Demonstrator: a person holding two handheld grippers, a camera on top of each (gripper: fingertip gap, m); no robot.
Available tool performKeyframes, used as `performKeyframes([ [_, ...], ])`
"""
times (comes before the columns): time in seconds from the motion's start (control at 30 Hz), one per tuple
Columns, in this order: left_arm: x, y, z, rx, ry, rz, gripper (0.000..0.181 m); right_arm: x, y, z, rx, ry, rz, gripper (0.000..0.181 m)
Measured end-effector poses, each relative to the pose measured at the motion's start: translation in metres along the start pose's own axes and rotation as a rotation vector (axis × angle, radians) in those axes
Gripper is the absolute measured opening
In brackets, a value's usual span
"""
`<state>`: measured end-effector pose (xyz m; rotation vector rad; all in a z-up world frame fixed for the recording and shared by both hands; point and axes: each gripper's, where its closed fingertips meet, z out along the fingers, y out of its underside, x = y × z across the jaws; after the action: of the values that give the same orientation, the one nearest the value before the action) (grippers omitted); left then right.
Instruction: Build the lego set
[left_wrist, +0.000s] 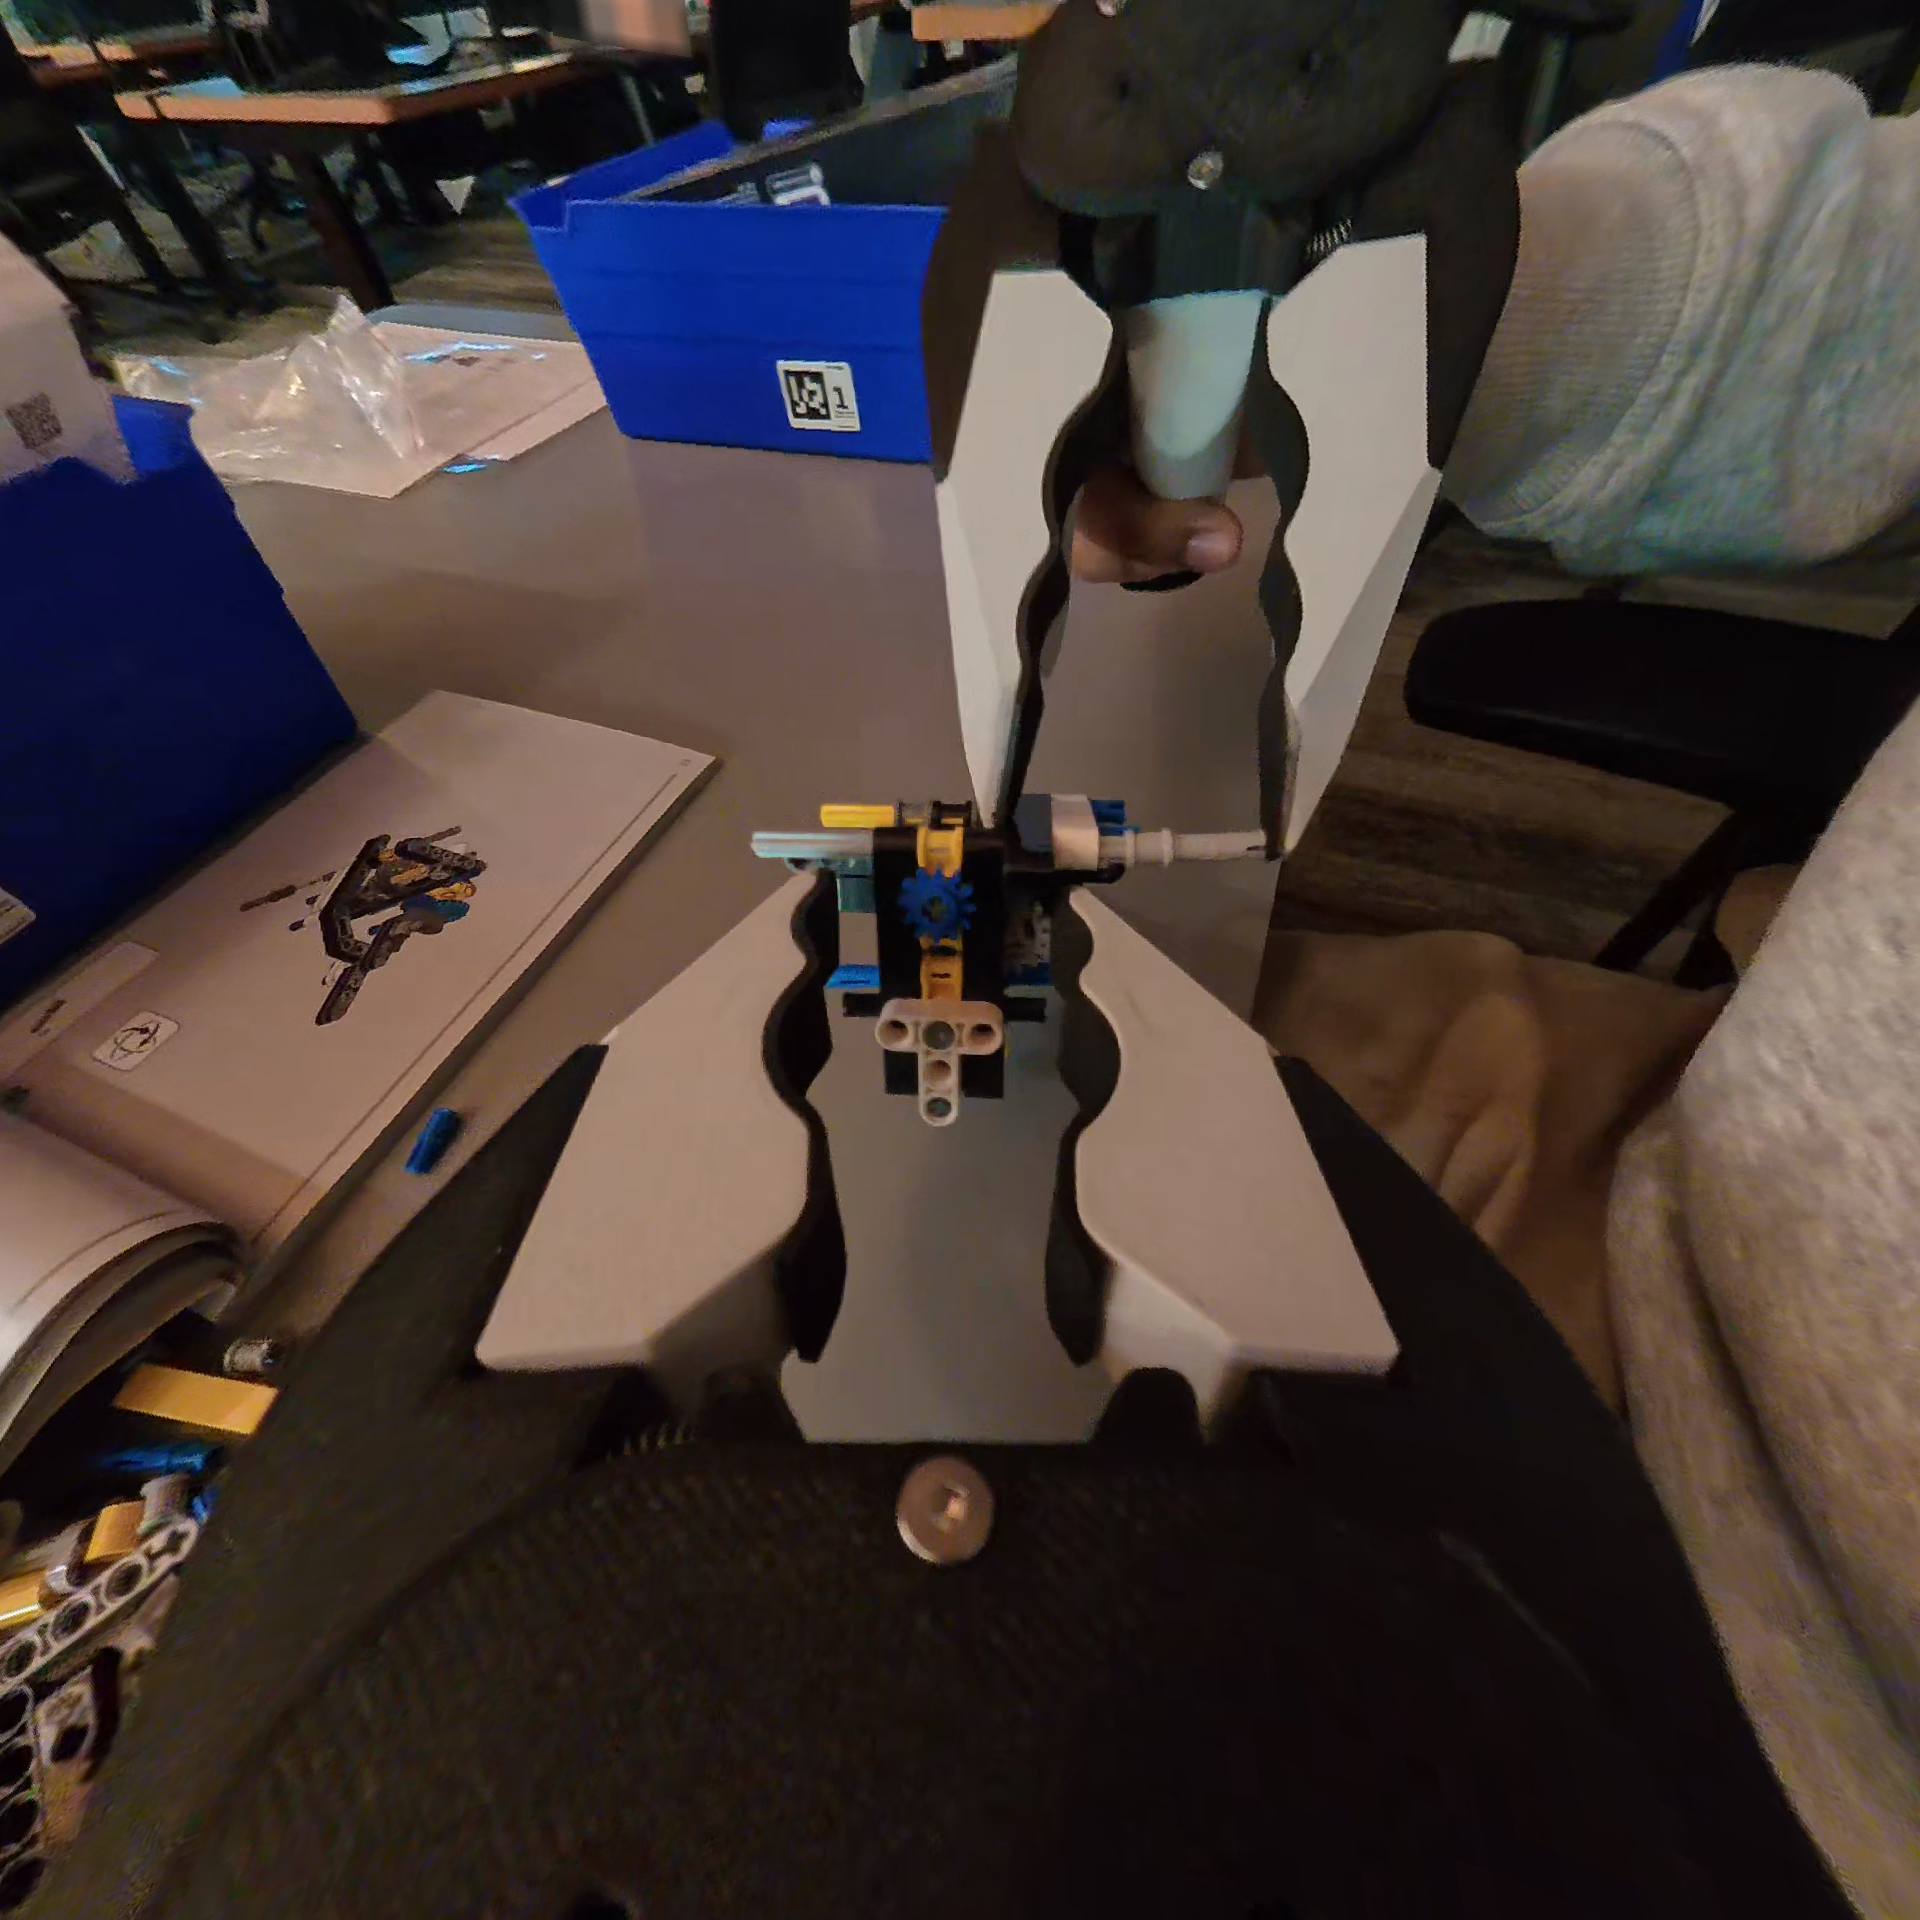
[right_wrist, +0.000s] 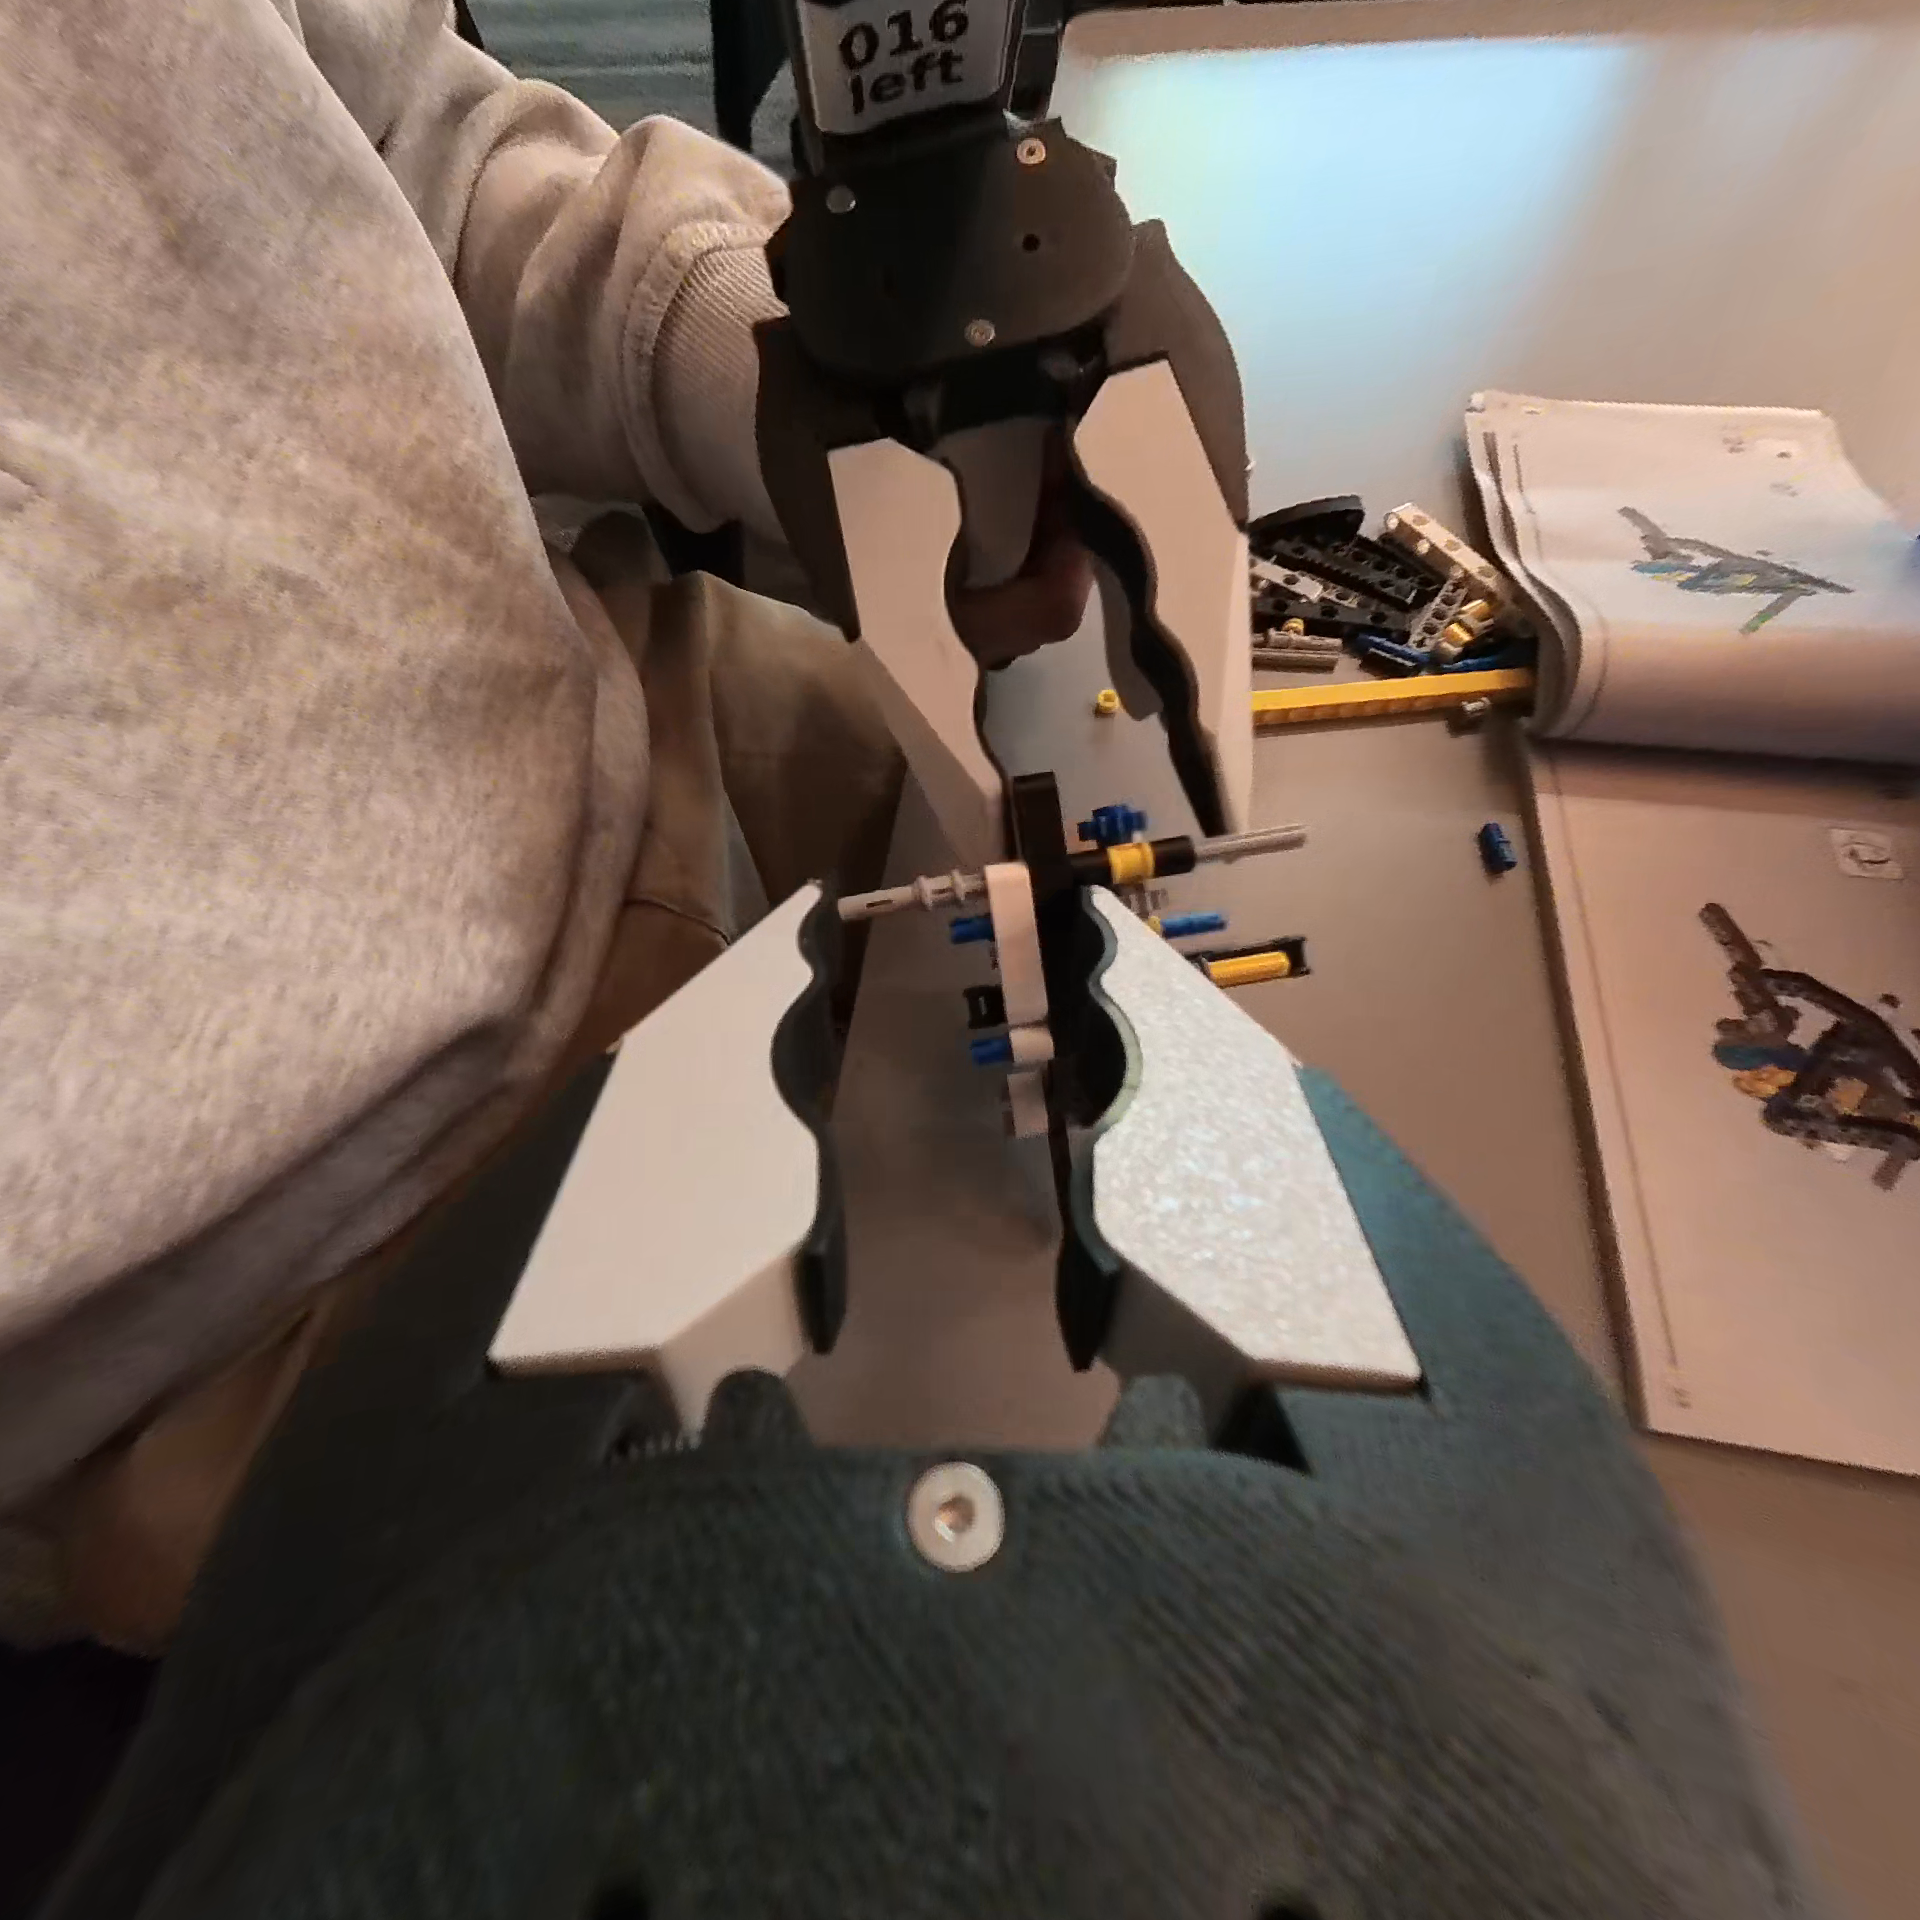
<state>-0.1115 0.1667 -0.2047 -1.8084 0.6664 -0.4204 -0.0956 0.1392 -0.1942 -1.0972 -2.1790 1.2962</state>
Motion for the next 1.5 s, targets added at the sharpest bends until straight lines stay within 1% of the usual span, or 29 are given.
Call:
performKeyframes([
  [0.17, 0.0, -0.001, -0.001, 0.01, 0.022, -0.039, 0.036, 0.002, -0.003, 0.001, 0.036, -0.025, 0.042, 0.044],
  [0.27, 0.001, 0.0, -0.001, 0.001, 0.038, -0.049, 0.042, 0.005, -0.002, 0.0, 0.046, -0.047, 0.095, 0.045],
  [0.37, 0.002, 0.006, -0.002, -0.029, 0.069, -0.106, 0.052, 0.01, 0.002, -0.003, 0.056, -0.069, 0.165, 0.045],
  [0.57, -0.004, 0.006, -0.005, -0.018, 0.099, -0.226, 0.052, 0.014, 0.001, -0.006, 0.106, -0.113, 0.252, 0.044],
  [0.83, 0.003, 0.014, 0.001, -0.087, 0.13, -0.232, 0.039, 0.01, -0.002, -0.001, 0.125, -0.154, 0.272, 0.044],
  [1.07, 0.006, 0.012, -0.001, -0.055, 0.194, -0.321, 0.03, 0.006, -0.004, -0.002, 0.135, -0.17, 0.264, 0.044],
  [1.1, 0.005, 0.011, -0.002, -0.049, 0.198, -0.336, 0.025, 0.005, -0.005, -0.002, 0.135, -0.173, 0.262, 0.044],
  [1.17, 0.004, 0.01, -0.004, -0.032, 0.209, -0.355, 0.023, 0.004, -0.005, -0.001, 0.135, -0.174, 0.257, 0.044],
  [1.3, 0.003, 0.009, -0.004, -0.027, 0.213, -0.369, 0.021, 0.004, -0.005, -0.001, 0.124, -0.165, 0.242, 0.044],
  [1.5, 0.005, 0.011, -0.003, -0.045, 0.197, -0.332, 0.021, 0.002, -0.002, -0.001, 0.091, -0.181, 0.223, 0.044],
])
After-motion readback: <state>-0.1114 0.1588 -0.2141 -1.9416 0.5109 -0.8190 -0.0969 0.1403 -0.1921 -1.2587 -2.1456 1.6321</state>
